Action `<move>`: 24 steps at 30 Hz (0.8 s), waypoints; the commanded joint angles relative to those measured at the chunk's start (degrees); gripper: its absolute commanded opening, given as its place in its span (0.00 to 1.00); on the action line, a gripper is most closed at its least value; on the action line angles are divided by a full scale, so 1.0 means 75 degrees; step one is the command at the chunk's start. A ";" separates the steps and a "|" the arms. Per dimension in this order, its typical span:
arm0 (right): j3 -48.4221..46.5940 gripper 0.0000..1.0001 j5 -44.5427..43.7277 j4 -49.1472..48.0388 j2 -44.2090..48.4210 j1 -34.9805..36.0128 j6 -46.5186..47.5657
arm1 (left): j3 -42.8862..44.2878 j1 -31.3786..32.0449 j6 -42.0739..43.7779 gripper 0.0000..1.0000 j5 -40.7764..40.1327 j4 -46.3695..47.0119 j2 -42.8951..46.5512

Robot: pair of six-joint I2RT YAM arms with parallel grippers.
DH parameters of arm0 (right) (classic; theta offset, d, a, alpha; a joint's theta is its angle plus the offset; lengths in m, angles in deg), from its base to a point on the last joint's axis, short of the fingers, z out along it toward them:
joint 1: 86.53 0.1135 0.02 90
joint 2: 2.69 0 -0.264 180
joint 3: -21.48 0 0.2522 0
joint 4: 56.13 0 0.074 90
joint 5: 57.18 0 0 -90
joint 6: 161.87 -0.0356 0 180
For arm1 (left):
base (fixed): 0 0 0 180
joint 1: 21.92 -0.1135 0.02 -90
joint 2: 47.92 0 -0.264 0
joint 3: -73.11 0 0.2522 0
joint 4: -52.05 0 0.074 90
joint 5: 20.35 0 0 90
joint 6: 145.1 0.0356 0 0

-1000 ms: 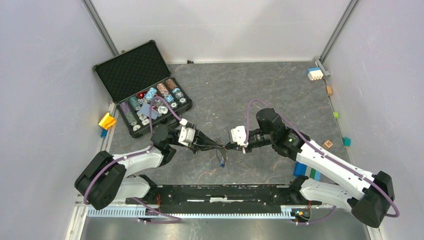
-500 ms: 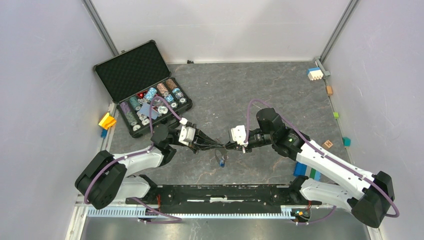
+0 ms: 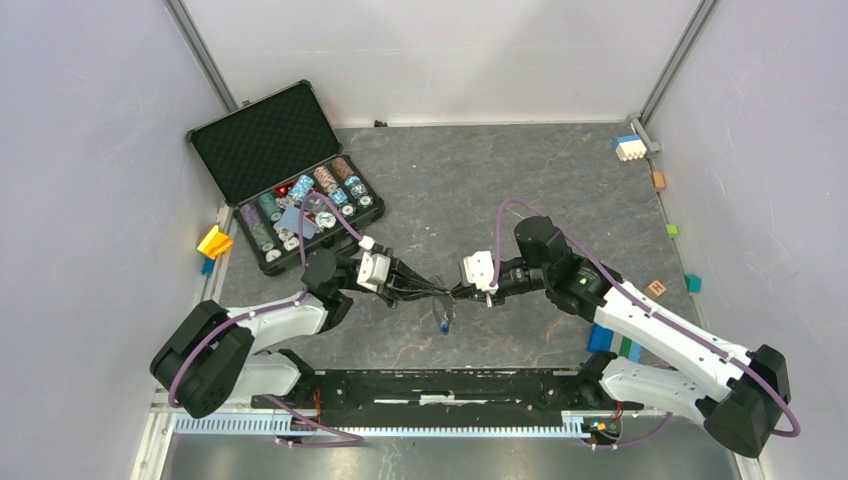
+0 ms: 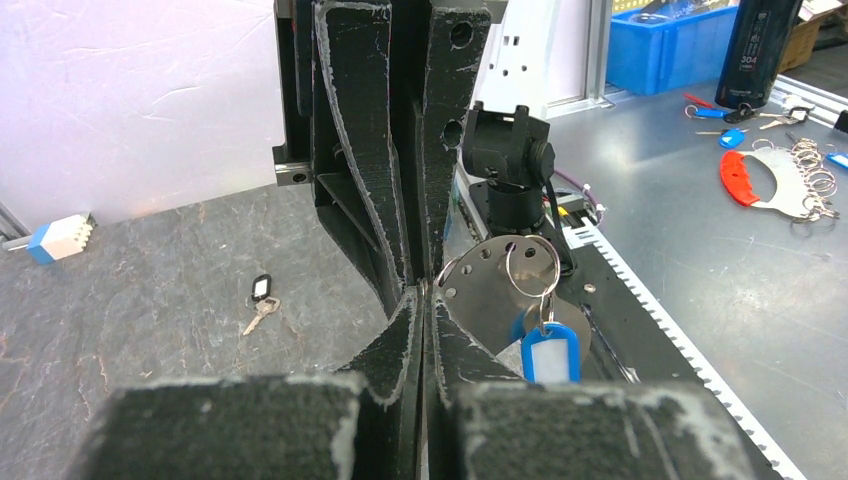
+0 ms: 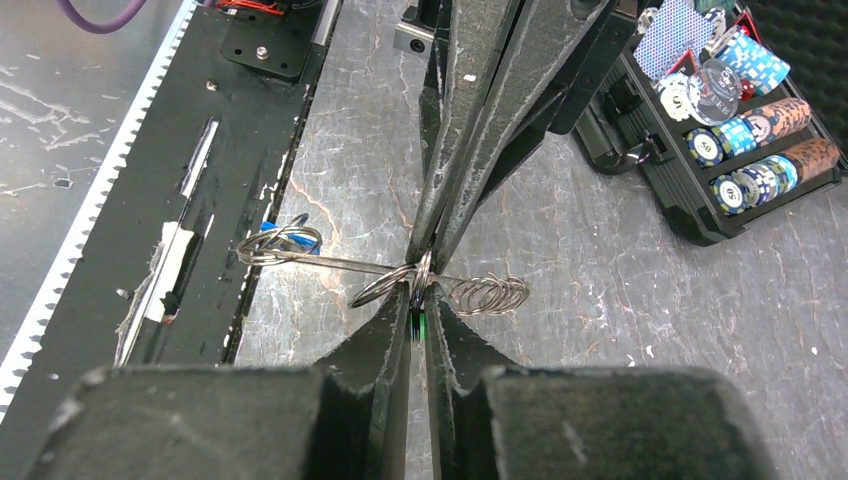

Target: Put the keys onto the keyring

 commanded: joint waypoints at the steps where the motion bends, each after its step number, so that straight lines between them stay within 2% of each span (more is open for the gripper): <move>1: -0.0301 0.14 0.0305 -0.0055 0.0253 -0.0022 0.0044 | 0.0011 0.0025 -0.0202 0.02 -0.0001 0.0488 -0.0042; 10: -0.0292 0.19 0.0294 0.0017 0.0390 -0.0063 0.0116 | 0.0023 0.0028 -0.0214 0.02 0.0172 0.0586 -0.0050; 24: -0.0090 0.17 0.0361 -0.0364 0.0186 -0.0069 -0.0186 | 0.0081 0.0022 -0.0306 0.02 0.0160 0.0669 -0.0070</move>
